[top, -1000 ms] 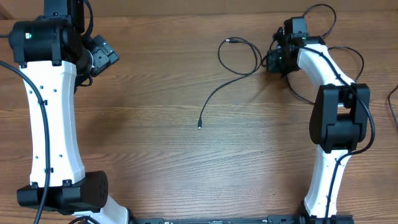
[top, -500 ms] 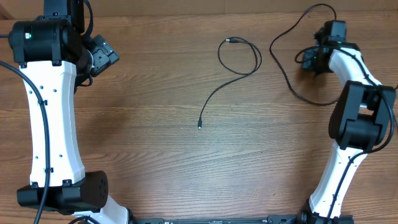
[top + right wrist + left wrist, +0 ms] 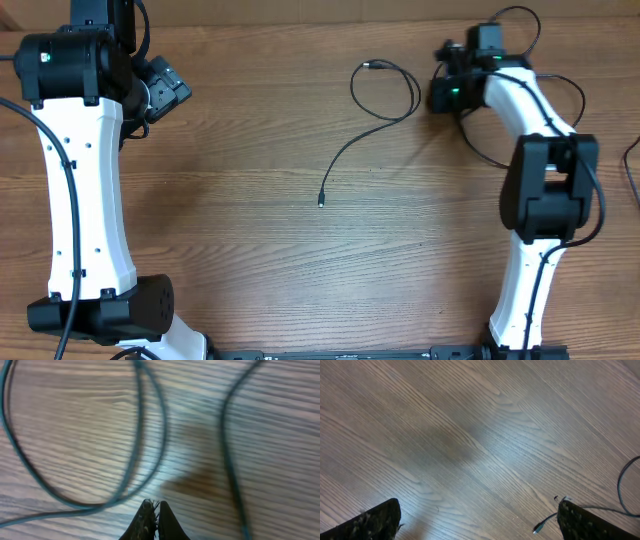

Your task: Untangle cables

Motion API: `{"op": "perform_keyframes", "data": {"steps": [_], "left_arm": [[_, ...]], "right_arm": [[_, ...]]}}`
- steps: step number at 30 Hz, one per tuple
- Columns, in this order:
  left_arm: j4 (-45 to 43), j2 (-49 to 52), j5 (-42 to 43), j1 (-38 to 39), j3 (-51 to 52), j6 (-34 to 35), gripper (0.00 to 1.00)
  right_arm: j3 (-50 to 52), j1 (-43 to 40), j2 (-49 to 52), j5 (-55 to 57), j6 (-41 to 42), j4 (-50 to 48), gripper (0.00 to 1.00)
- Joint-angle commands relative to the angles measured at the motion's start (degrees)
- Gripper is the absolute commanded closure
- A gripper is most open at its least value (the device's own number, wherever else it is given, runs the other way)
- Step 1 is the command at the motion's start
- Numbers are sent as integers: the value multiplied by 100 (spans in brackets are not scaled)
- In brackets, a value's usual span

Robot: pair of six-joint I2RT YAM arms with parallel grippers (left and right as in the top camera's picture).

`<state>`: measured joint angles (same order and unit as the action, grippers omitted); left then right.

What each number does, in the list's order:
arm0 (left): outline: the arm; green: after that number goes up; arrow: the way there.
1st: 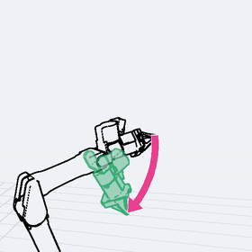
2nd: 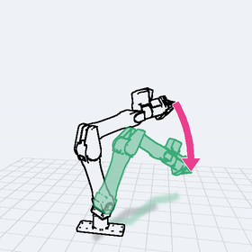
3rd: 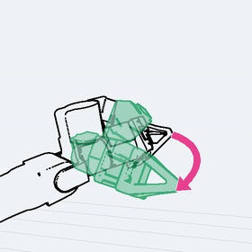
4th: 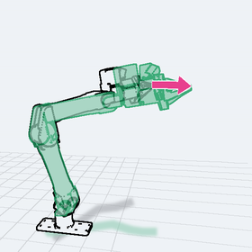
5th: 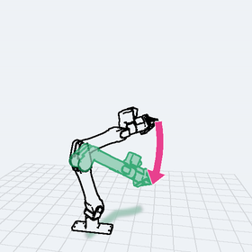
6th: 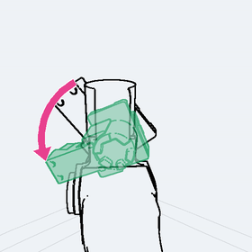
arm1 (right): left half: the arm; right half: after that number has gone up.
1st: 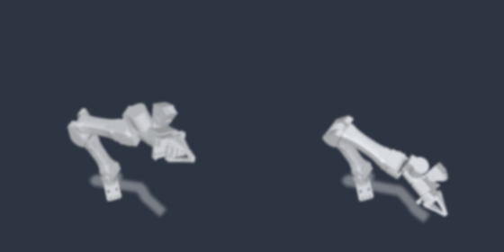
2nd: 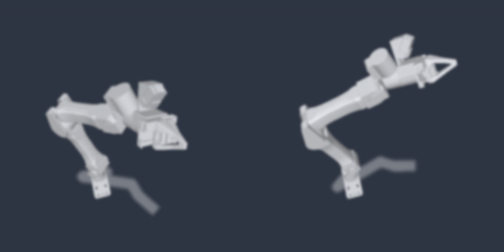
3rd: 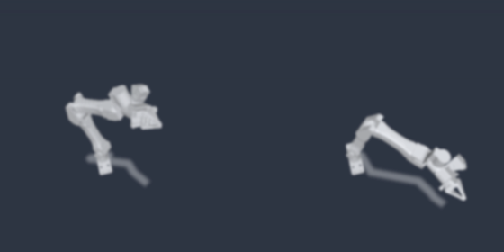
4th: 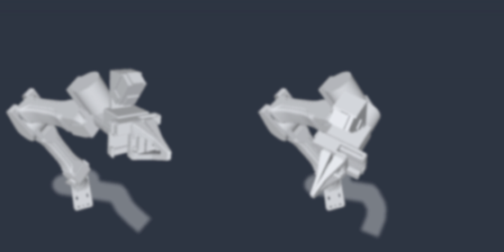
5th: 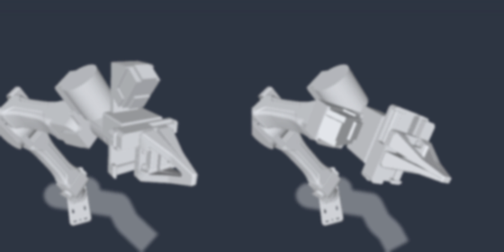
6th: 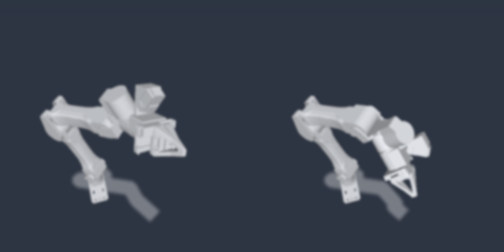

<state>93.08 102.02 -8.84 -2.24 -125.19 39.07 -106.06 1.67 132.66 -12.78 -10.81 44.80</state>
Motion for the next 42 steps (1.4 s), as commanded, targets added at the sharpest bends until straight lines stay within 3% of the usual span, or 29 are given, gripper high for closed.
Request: {"op": "perform_keyframes", "data": {"steps": [1, 11, 17, 25, 26, 27, 29, 31, 33, 34, 35, 36, 42], "left_arm": [[-11, 35, -57, 39, -11, 13, 0], [-11, 35, -57, 39, -11, 13, 0], [-11, 35, -57, 39, -11, 13, 0], [-13, 35, -57, 39, -11, 13, 0], [-11, 35, -57, 39, -11, 13, 0], [-11, 35, -57, 39, -11, 13, 0], [-11, 35, -57, 39, -11, 13, 0], [-11, 35, -57, 39, -11, 13, 1], [-13, 35, -57, 39, -11, 13, 0], [-13, 35, -57, 39, -11, 13, 1], [-13, 35, -57, 39, -11, 13, 0], [-11, 35, -57, 39, -11, 13, 0], [-11, 35, -57, 39, -11, 13, 1]], "right_arm": [[4, 22, 199, 815, -168, -52, 96], [4, -527, 385, 2002, -168, -584, 96], [4, -1283, 398, 1895, -79, -1281, 96], [-201, -2135, 393, 1919, 1154, -1499, 96], [-330, -2173, 380, 1860, 1220, -1329, 93], [-514, -2201, 363, 1812, 1285, -1088, 80], [-885, -2205, 284, 1779, 1434, -645, 72], [-1366, -2205, 170, 1781, 1668, -109, 58], [-1784, -2205, 120, 1784, 1882, 245, 53], [-1906, -2225, 118, 1788, 1921, 293, 38], [-1943, -2249, 118, 1821, 1991, 289, 14], [-1943, -2297, 118, 1943, 2210, 308, 0], [-1805, -2579, 118, 2483, 3097, 1167, 0]]}}
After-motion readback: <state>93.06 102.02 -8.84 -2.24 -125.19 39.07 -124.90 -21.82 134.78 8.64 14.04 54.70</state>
